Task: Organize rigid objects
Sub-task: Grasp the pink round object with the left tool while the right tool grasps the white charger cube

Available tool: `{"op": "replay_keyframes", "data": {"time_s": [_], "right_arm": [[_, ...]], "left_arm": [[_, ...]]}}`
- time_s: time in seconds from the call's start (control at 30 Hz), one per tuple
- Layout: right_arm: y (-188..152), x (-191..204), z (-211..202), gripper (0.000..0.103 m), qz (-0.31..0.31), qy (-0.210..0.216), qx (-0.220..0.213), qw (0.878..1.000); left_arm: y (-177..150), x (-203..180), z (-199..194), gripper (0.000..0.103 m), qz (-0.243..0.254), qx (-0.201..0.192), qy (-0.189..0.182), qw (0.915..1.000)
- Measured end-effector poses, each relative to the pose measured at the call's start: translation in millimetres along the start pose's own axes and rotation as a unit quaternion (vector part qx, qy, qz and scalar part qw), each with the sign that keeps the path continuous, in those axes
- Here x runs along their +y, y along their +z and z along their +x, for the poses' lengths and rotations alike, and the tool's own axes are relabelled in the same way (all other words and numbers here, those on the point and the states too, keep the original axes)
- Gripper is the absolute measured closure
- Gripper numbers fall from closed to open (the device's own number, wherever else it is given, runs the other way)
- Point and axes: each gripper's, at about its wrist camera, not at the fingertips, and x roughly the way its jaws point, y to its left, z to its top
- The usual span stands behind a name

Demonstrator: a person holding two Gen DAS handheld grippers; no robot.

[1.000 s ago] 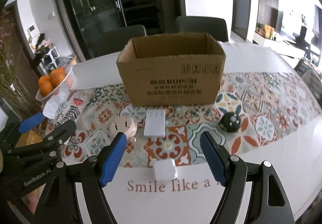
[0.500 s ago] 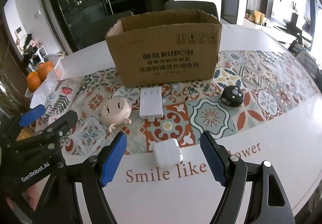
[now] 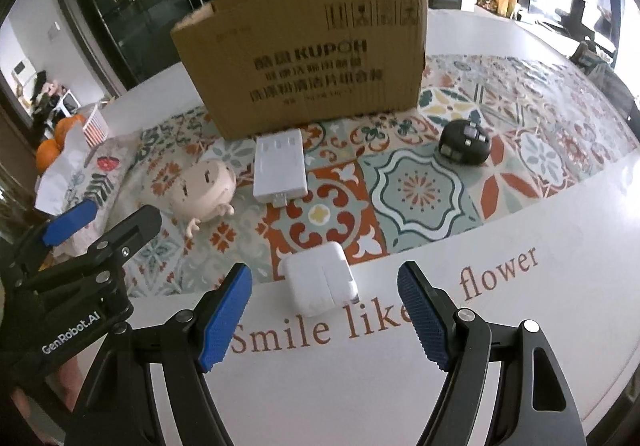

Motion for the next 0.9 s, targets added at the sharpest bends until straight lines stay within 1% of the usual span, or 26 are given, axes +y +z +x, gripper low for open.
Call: {"op": "replay_keyframes", "data": {"time_s": [0.27, 0.37, 0.5, 0.63, 0.77, 0.9], "right_arm": [[-3, 0, 27, 0.027, -0.001, -0.001, 0.031, 1.000], [-3, -2, 35, 0.027, 0.003, -0.001, 0.038, 0.999], [-1, -3, 44, 0.027, 0.012, 0.003, 0.052, 0.999], [0, -3, 51, 0.028, 0.017, 0.005, 0.058, 0.998], [2, -4, 56, 0.028, 0.020, 0.003, 0.059, 0.998], [2, -6, 60, 0.032, 0.028, 0.000, 0.062, 0.998]], "left_arm": [[0, 1, 28, 0.014, 0.008, 0.026, -0.015, 0.9995], [4, -1, 34, 0.014, 0.011, 0.028, -0.021, 0.9993], [12, -2, 42, 0.014, 0.013, 0.023, -0.016, 0.9995], [18, -4, 51, 0.014, 0.011, 0.024, -0.016, 0.9995], [21, -6, 65, 0.014, 0.005, 0.037, -0.020, 0.9991], [21, -9, 78, 0.014, 0.005, 0.051, -0.022, 0.9985]]}}
